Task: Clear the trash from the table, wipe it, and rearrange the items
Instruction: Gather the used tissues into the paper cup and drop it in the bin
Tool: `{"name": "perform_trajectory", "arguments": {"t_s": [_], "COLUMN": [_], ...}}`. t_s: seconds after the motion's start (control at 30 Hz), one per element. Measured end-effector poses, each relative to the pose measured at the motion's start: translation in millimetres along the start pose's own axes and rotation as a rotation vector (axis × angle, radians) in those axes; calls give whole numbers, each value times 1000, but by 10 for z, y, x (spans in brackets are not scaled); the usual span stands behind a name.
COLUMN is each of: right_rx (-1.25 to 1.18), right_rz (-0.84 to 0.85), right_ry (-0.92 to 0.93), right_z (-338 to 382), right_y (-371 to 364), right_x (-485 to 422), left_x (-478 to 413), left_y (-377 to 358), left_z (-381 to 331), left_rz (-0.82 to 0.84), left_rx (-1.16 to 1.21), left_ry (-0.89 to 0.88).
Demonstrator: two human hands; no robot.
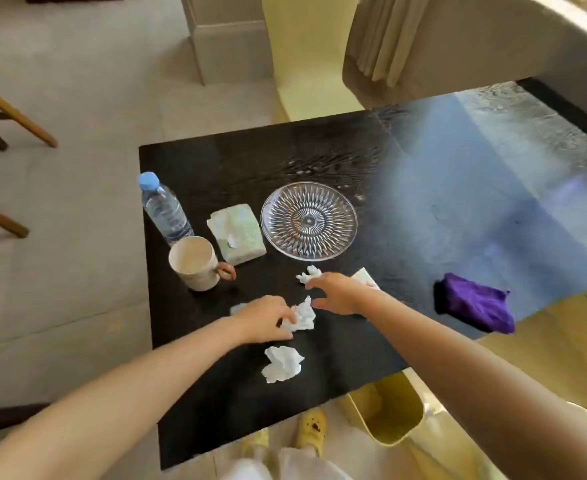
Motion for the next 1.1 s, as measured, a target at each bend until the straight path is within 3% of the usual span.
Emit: {"name": "perform_trajectory", "arguments": {"t_s": [0.13, 0.23, 0.33, 0.43, 0.67, 0.87, 0.97, 1.1], "right_rx": [160, 311, 387, 273, -286, -514, -384, 48], "right_rz": [-29, -31, -61, -90, -47, -57, -109, -447], "right_ry": [58, 103, 101, 60, -15, -24, -45, -152], "right_z": [-19, -77, -111, -169, -207, -195, -336, -645], "right_y": [-344, -557, -688, -743, -687, -458, -234, 294], "right_x": [-53, -150, -190, -204, -167, -78, -69, -17], "left_x": [124, 103, 100, 86, -19, -168, -199, -247], "left_y": [-561, -667, -741, -751, -562, -476, -426, -358], "left_z": [-161, -136, -55, 53, 140, 79, 64, 44], "left_rz": [194, 154, 117, 52, -226, -184, -214, -215], "left_rx": [-183, -248, -143, 78, 390, 500, 509, 471], "left_ry": [-8, 10, 93, 232, 381, 332, 360, 367]}}
Point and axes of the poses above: each hand's wrist, its own x-axis away from the middle knuckle, its own y-axis out of the back of the hand, z = x × y, the point moved 5 cm from there along -x, towards the middle knuckle, and after that the axes turned 11 degrees about -x, right-handed, at the moved point
